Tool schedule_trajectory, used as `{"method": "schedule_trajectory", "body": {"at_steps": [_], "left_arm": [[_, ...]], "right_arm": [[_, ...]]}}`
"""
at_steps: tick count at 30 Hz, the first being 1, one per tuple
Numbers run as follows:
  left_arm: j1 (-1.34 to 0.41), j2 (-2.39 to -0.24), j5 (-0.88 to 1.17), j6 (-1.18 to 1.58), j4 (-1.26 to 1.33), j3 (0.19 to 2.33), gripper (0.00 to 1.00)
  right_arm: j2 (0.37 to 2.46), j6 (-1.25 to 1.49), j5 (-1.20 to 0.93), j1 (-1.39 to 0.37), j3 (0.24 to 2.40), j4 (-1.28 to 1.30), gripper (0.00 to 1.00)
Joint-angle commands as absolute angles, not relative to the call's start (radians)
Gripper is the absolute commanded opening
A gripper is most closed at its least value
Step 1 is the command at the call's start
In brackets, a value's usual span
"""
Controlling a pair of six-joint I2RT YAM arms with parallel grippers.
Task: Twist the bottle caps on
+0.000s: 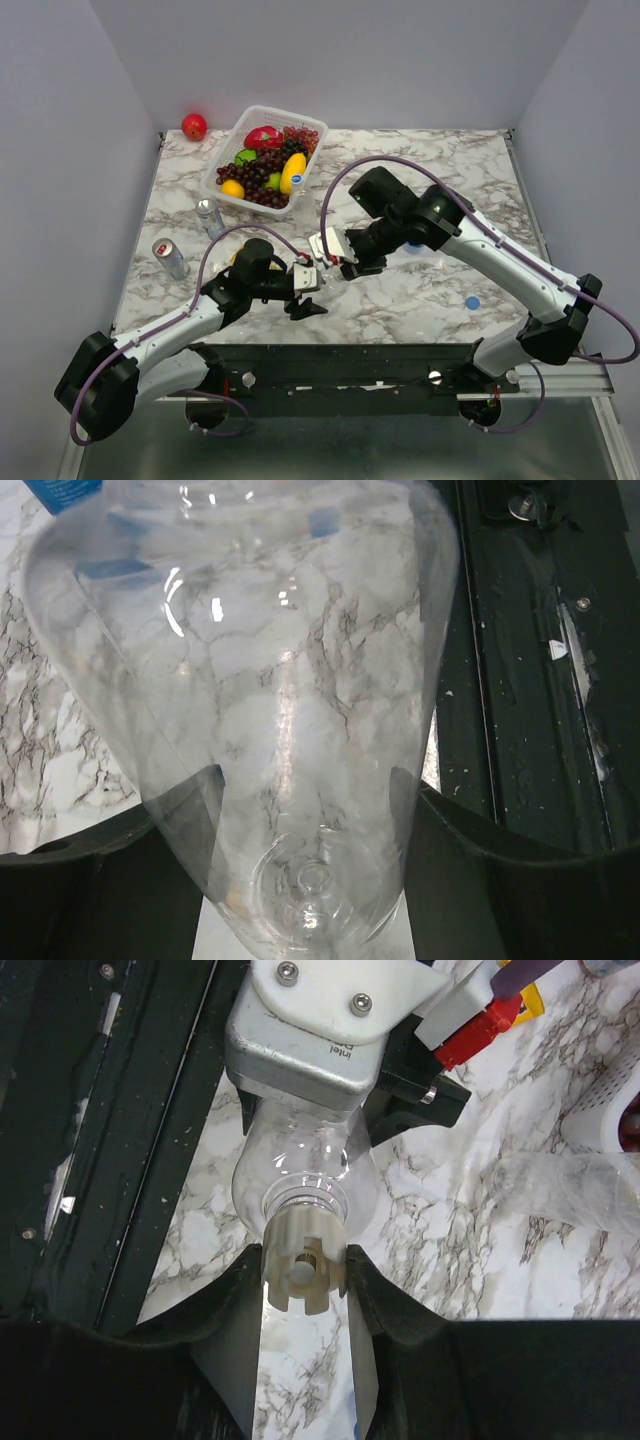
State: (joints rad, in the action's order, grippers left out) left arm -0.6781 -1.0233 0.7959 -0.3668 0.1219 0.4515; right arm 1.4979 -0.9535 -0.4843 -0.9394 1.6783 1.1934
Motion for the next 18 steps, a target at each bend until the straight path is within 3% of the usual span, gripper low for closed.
{"method": "schedule_trajectory", "body": {"at_steps": [1,6,15,18], "left_arm": [[-0.677,-0.997,0.749,-0.303,0.284,0.502,0.0],[-0.676,-0.968,0.7,-0.184,0.44,0.459,0.0],[-0.676,-0.933,0.54,-0.241,0.477,0.442,0.0],[-0.678,-0.937,0.462,-0.233,0.48,0.454,0.0]], "right_arm": [[1.536,-0.842,-0.45,-0.95,1.649,1.137,0.28],[1.554,-0.731,-0.422,-0.946,1.647,1.135,0.27],[1.657,-0.452,-0.475,-0.855,1.738,1.146,0.22],[1.686,-0.308,-0.486,-0.836,1.752,1.117,0.14]]}}
